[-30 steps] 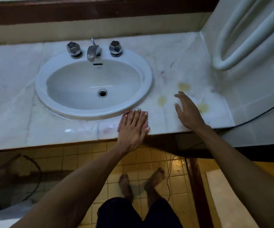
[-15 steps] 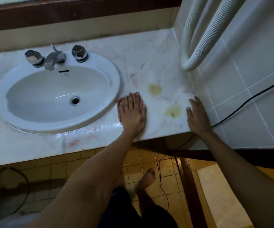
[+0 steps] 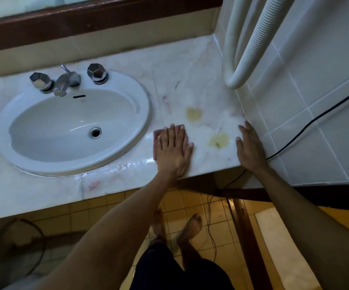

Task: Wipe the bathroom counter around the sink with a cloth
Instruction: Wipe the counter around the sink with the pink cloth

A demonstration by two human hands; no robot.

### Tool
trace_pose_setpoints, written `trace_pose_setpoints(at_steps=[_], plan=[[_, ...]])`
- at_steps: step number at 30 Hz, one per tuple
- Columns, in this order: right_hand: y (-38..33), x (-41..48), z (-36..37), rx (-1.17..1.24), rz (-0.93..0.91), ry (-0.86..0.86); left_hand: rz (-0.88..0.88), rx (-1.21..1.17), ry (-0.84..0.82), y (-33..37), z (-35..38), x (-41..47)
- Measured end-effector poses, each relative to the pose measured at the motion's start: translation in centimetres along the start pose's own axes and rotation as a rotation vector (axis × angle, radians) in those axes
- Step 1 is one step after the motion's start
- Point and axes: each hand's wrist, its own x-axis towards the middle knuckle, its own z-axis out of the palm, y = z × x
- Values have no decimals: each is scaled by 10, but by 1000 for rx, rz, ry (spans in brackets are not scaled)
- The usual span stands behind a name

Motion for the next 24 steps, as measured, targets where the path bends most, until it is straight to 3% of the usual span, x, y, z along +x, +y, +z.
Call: trace_pose_setpoints(at_steps=[4, 7, 10, 12, 14, 19, 24], plan=[[3, -5, -2, -2, -16, -17, 376, 96, -108, -12, 1, -53], [4, -13, 0, -19, -16, -10, 574, 158, -145, -48, -13, -43], [3, -27, 5, -33, 14, 6, 444, 127, -82, -42, -15, -16], [4, -37, 6, -31, 26, 18, 272, 25, -46, -9, -11, -2], [5, -45, 7, -18, 42, 20, 242, -67, -55, 29, -7, 11], [12, -66, 0, 18, 67, 38, 371, -34, -97, 96, 14, 25], [18, -75, -8, 59, 38, 35, 751, 169, -173, 38, 8, 18]])
